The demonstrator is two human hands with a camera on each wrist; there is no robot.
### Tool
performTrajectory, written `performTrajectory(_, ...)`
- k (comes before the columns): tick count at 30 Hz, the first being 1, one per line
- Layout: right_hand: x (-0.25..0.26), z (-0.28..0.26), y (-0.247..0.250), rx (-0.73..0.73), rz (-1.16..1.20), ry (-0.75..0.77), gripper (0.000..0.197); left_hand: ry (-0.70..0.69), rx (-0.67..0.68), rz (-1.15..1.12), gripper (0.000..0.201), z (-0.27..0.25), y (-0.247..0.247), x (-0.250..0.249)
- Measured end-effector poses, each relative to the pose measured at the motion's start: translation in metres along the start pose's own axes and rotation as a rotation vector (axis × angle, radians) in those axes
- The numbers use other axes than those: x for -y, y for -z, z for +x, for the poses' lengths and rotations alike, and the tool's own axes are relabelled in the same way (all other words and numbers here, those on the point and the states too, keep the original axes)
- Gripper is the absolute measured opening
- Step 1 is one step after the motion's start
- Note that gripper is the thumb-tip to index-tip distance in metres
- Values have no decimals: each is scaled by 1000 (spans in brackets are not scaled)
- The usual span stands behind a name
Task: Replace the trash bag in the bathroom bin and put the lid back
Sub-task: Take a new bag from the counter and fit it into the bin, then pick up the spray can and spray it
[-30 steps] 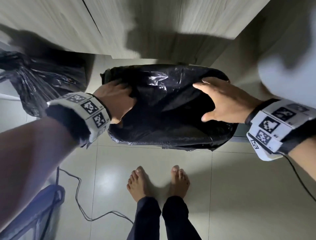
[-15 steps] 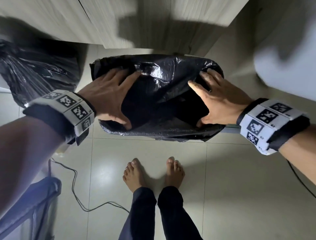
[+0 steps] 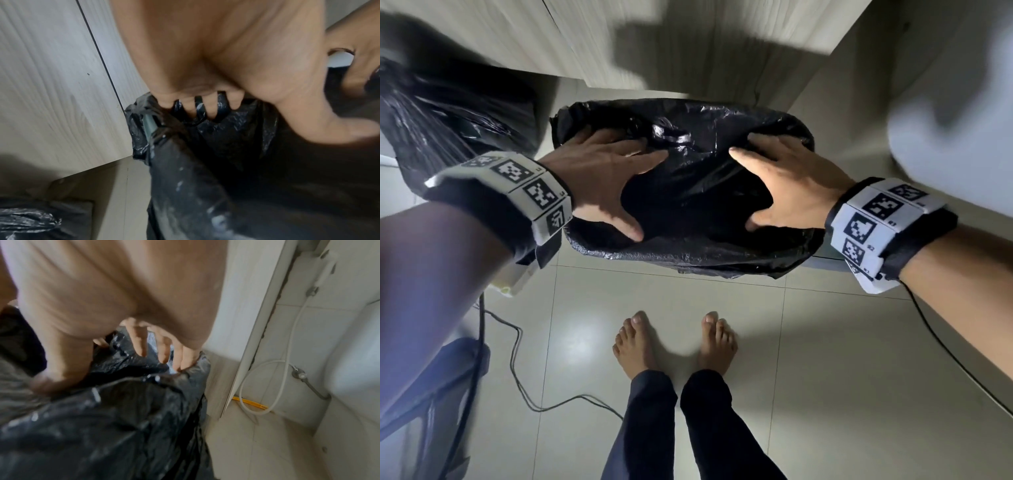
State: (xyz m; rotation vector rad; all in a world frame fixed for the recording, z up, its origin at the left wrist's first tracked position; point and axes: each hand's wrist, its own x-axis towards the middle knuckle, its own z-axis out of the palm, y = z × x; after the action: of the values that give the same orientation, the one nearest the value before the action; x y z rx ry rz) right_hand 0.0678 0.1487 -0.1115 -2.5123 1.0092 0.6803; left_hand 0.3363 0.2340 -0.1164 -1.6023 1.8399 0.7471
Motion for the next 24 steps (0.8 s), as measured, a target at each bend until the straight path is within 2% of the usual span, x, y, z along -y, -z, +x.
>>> performTrajectory(2,-7,-3,3,-50,-58,42,102,9,-4,49,130,-3,0,-1)
performTrajectory(4,-16,-6,0,12,-273,84,96,65,68,185,128,-8,-2,2)
performTrajectory(6,-20,-8,-5,65,-390,85,94,98,109,270,127,-10,-5,5)
performTrajectory(9,-19,-8,-5,58,-374,73,89,109,96,249,124,-10,-1,2)
performTrajectory(14,-11,-14,-2,-123,-105,40,71,20,-168,11,101,-27,-1,-6)
performTrajectory(16,-8,-20,-4,-181,-75,25,63,18,-246,-96,89,-38,-5,-7)
performTrajectory(19,-3,-35,-8,-154,-88,-31,58,64,-342,-197,74,-53,-15,-4)
performTrajectory(22,6,-50,-9,-186,-17,-87,55,133,-519,-418,60,-75,-27,3)
performTrajectory(24,15,-61,-5,-217,82,-149,49,197,-512,-532,54,-92,-42,6)
